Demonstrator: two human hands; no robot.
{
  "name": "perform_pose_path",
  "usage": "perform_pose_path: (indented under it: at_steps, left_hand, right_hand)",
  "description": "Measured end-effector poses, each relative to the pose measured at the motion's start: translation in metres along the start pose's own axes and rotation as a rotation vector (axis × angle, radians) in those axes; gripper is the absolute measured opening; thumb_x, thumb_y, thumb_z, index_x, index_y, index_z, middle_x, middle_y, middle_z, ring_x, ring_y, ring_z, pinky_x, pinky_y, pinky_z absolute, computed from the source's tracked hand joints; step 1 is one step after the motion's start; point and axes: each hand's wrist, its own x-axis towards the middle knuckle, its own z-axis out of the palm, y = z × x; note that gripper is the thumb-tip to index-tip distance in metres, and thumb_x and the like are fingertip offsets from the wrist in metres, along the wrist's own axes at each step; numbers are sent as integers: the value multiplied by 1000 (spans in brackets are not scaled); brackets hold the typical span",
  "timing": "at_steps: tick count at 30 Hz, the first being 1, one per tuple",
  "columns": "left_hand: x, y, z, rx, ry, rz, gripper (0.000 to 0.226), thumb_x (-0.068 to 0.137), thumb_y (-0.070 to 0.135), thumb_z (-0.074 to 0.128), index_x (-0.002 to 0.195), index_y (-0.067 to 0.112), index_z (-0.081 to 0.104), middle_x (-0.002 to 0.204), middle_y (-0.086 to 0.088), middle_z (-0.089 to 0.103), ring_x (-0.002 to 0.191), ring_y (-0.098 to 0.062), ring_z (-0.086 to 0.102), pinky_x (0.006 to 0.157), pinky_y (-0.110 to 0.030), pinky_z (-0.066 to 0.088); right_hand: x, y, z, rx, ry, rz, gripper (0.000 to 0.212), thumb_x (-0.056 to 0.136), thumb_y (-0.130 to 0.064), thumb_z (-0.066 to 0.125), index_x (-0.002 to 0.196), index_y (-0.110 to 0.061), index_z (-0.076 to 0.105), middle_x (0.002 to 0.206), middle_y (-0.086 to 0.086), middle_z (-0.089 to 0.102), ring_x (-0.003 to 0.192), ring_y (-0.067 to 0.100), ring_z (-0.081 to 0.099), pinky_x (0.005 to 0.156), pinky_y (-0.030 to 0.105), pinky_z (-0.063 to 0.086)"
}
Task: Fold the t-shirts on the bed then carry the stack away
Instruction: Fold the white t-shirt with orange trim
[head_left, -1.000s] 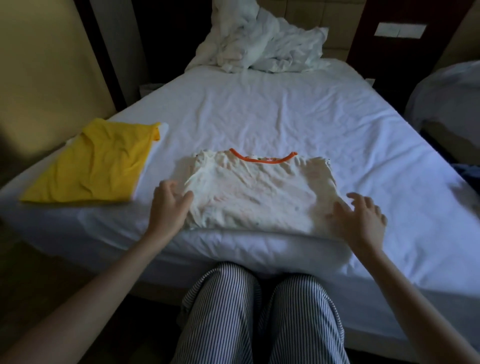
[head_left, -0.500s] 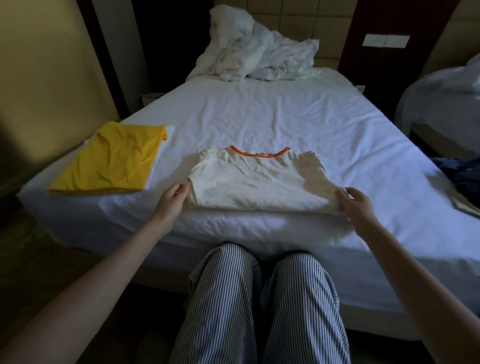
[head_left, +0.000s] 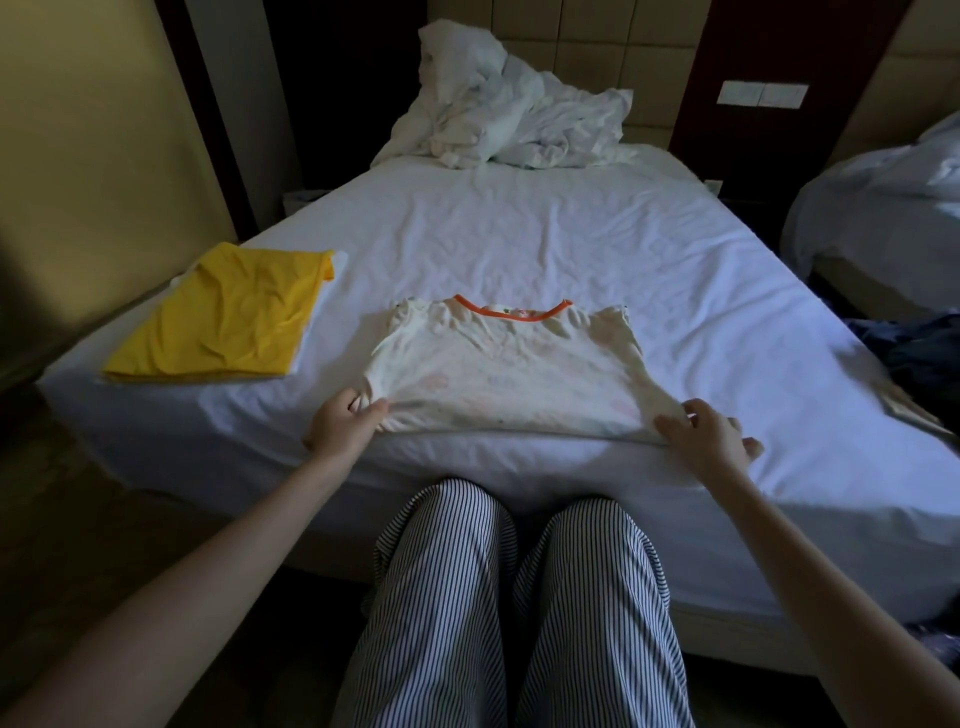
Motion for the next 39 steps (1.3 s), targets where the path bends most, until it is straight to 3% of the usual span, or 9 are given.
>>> perform_pose_path:
  at_steps: [4,9,18,22,25,33,35,37,39]
  left_hand:
    - [-4,2,11,-72,63,-164,52,74,35,76,110,8,49,122,-18,49,111,-35,50,83,-35,45]
    - [-5,29,15,-766,-70,-401,18,82,16,72,81,11,55,80,-5,49,61,-9,45,38,-13,42]
    - [-18,42,33,-1439,-247,-339,20,93,15,49,107,11,63,113,-9,64,106,-21,59,101,-35,42]
    - [-14,52,35,-1509,-328,-248,29,87,17,50,106,11,70,115,-10,66,107,-24,61,97,-37,44]
    - [-2,81,34,-1393,-392,-169,31,85,19,55,113,13,63,118,-8,63,109,-21,59,100,-33,42]
    - [-21,178,104,-487,-686,322,18,85,12,66,102,11,65,43,12,47,35,1,40,39,-13,33]
    - [-32,188,142,-288,-733,401,20,76,37,71,79,17,68,60,3,60,49,0,51,51,-16,41]
    - [-42,189,179,43,-724,461,33,67,62,59,65,29,64,118,-11,61,112,-17,56,100,-34,40]
    - [-51,189,196,342,-692,484,36,73,68,52,94,44,67,158,0,16,145,-32,1,115,-51,-1]
  right_hand:
    - [-13,-14,10,102,90,-2,51,86,-38,57,132,-24,43,135,10,46,129,26,32,104,40,17]
    - [-18,-26,14,-88,123,-351,76,74,-68,27,143,-36,33,152,5,27,139,29,19,108,42,11]
    - [-38,-72,62,-390,-188,-473,61,92,-63,28,146,-46,6,159,-4,-4,143,35,-11,112,55,-8]
    - [-35,-65,56,-396,-240,-506,62,91,-64,28,146,-46,4,158,-6,-5,144,31,-12,114,52,-7]
    - [-26,-60,37,-401,-261,-541,56,94,-60,27,145,-45,13,158,-11,4,145,27,-6,114,49,-4]
    - [7,-1,4,-303,-228,-400,46,100,-43,28,145,-42,19,156,-16,8,146,21,3,115,44,-2]
    - [8,8,10,-223,-222,-403,47,100,-41,31,145,-42,18,157,-14,7,146,19,4,114,39,0]
    - [9,14,14,-166,-162,-400,46,100,-36,35,145,-36,26,156,-10,14,145,17,6,114,35,0]
    - [11,17,15,-53,-101,-357,42,99,-32,39,141,-29,39,153,-3,28,145,19,12,113,31,3]
